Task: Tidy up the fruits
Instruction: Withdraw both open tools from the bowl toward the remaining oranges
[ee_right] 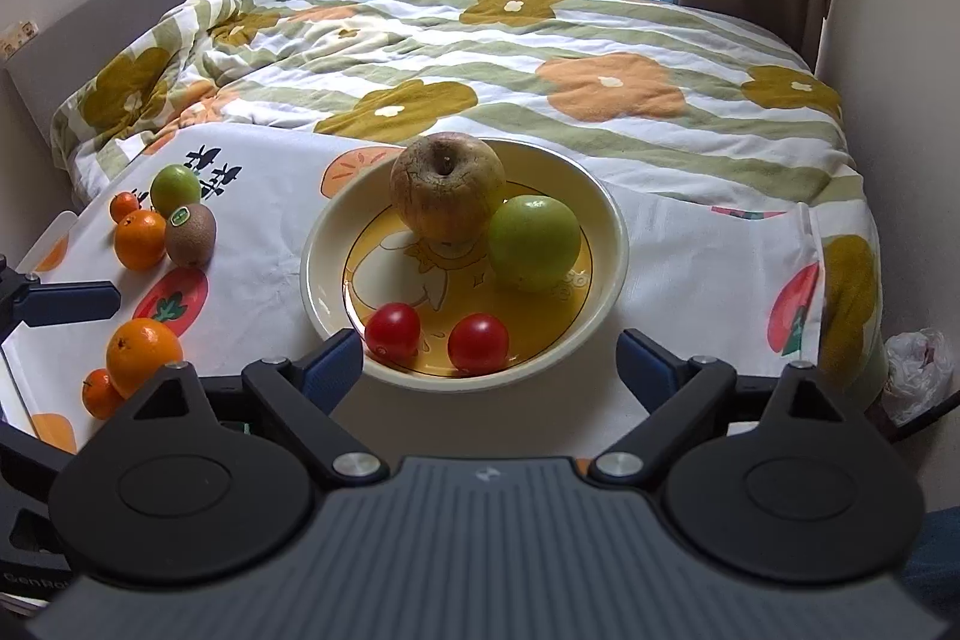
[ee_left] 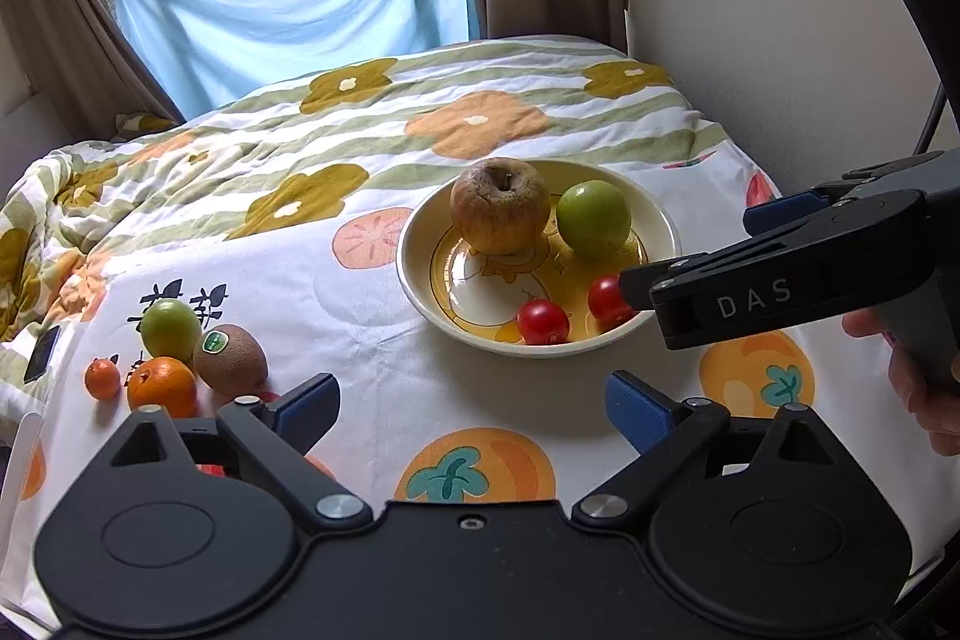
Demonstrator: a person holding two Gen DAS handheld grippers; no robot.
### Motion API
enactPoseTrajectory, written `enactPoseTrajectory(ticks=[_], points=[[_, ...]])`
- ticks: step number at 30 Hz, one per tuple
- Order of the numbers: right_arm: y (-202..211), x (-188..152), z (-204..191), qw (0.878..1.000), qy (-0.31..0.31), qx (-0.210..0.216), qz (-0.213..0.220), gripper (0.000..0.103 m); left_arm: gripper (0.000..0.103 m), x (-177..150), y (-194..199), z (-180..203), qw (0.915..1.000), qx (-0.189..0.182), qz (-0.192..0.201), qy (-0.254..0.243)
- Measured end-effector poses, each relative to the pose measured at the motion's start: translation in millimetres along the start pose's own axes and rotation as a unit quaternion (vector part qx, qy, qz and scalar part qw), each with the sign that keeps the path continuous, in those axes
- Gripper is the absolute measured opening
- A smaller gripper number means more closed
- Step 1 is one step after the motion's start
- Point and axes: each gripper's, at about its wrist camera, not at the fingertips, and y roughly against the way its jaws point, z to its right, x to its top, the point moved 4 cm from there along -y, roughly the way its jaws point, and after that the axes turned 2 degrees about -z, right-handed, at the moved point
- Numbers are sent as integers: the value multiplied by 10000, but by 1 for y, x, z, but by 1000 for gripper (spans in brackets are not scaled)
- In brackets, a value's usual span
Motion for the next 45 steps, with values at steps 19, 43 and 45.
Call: enactPoseTrajectory(ticks=[19, 43, 45], points=[[71, -12, -56, 9985, -44, -316, 446, 103, 100, -31, 75, -45, 9988, 130, 452, 140], [20, -50, -165, 9979, -235, -591, 74, 103, 101, -99, 18, -148, 9967, -370, -71, -723], [13, -54, -171, 9979, -281, -588, 45, 103, 98, -102, 9, -149, 9951, -499, -112, -841]])
